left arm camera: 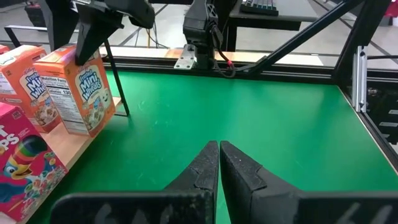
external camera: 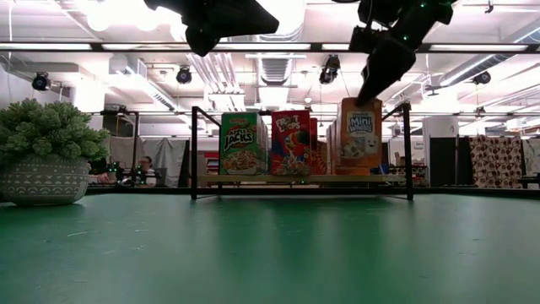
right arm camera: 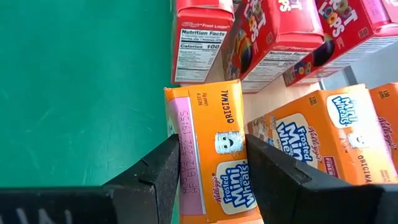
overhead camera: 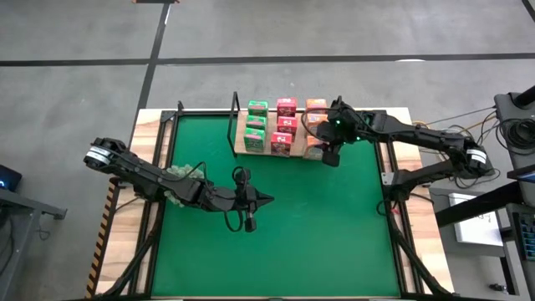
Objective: Stack cereal on shelf
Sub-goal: Put the orange cereal box on the shelf aligned with the other orange cereal boxes
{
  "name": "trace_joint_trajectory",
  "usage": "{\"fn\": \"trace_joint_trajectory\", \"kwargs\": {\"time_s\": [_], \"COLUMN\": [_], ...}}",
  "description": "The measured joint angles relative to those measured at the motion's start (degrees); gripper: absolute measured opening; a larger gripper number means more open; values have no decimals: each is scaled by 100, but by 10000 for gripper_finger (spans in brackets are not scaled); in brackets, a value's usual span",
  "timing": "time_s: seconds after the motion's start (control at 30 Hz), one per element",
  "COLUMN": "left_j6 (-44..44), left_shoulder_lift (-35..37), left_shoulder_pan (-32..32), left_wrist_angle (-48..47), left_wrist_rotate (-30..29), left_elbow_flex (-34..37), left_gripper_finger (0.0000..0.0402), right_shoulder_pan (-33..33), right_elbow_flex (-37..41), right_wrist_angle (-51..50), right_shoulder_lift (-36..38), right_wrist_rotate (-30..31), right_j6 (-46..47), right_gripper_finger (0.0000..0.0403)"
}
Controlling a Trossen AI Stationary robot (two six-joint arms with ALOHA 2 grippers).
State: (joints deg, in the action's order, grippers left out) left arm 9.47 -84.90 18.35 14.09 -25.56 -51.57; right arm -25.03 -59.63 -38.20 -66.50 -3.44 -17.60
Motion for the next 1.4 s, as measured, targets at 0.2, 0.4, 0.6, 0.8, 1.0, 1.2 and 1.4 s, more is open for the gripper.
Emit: {"fn": "trace_joint_trajectory", "kwargs": {"time_s": [0.2, 0.4, 0.6, 0.8, 1.0, 1.2, 1.4], "left_j6": [-3, -2, -5, -93, -109, -114, -133], "left_shoulder_lift": [0, 0, 0, 0, 0, 0, 0], "left_shoulder_pan": [-1, 0, 0, -2, -2, -2, -2], "left_wrist_angle": [2, 4, 4, 7, 11, 11, 11], "left_wrist_rotate": [0, 0, -2, -50, -94, -96, -98], "left_elbow_flex": [0, 0, 0, 0, 0, 0, 0], "left_gripper_finger": [0, 0, 0, 0, 0, 0, 0], "right_shoulder_pan": [-15, -140, -237, -276, -276, -276, -276], "right_elbow_flex": [62, 93, 95, 94, 93, 93, 93], "right_wrist_angle": [140, 254, 269, 278, 315, 345, 418], "right_shoulder_lift": [-44, -205, -260, -262, -267, -269, -269], "right_wrist_rotate": [38, 46, 42, 55, 66, 200, 212], "right_j6": [-51, -132, -233, -313, -316, -302, -302], "right_gripper_finger": [160, 160, 160, 160, 163, 196, 221]}}
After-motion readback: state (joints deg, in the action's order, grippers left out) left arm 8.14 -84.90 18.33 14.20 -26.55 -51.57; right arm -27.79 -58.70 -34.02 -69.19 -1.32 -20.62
